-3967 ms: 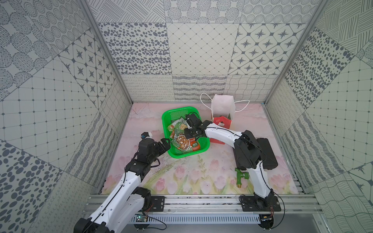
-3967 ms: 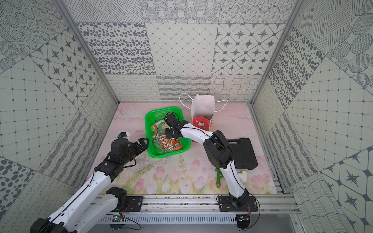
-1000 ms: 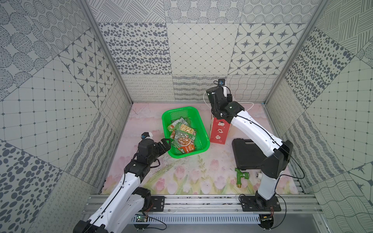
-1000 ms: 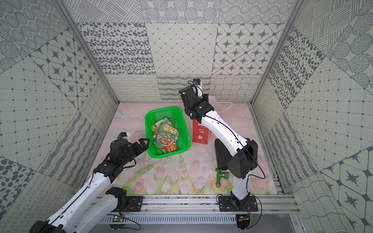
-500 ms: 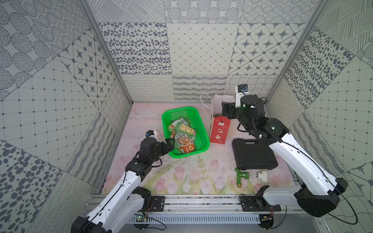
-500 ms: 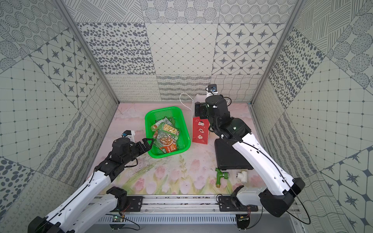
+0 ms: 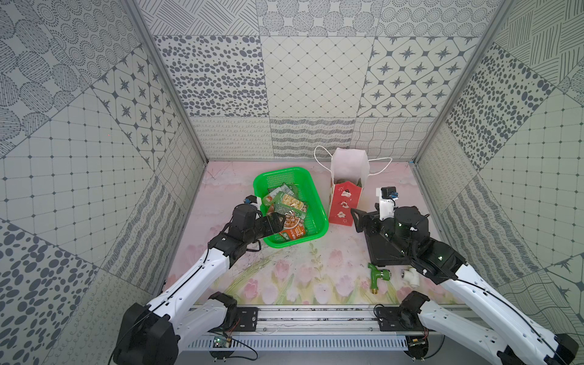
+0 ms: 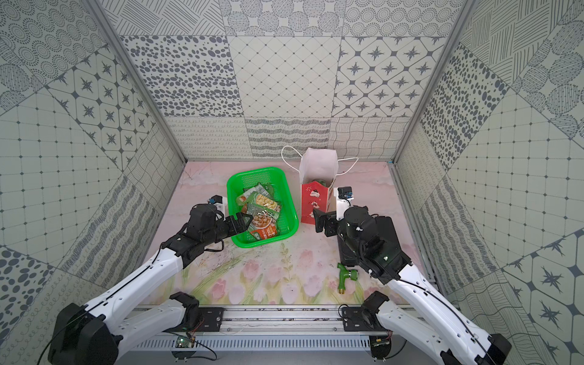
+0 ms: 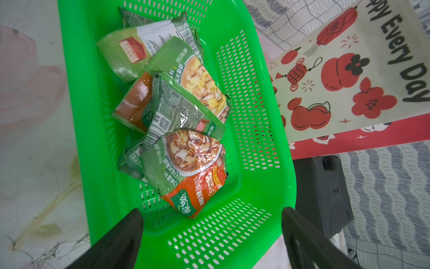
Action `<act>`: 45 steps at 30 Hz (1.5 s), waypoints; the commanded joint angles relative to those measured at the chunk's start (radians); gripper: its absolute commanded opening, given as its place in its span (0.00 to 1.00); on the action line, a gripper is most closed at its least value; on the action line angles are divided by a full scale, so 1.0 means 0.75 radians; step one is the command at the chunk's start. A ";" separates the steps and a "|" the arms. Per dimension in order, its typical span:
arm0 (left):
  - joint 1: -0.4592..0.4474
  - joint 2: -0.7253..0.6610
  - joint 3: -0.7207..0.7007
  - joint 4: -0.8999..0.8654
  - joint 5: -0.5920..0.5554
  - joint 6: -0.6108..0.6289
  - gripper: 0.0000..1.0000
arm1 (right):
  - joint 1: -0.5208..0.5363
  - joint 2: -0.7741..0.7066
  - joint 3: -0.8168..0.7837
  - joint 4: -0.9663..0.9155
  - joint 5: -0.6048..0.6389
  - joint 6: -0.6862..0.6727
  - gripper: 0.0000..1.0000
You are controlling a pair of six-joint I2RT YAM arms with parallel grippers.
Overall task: Place the condiment packets inside the bag
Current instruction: Pick up the condiment packet from the storage box.
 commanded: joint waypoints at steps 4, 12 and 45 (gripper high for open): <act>-0.020 0.202 0.138 -0.059 0.024 0.190 0.89 | -0.001 -0.047 -0.140 0.207 0.053 -0.056 0.97; -0.020 0.493 0.378 -0.266 -0.012 0.219 0.89 | -0.001 -0.022 -0.172 0.241 0.068 -0.075 0.97; -0.228 0.855 0.717 -0.671 -0.672 0.233 0.99 | -0.001 0.009 -0.168 0.241 0.047 -0.070 0.97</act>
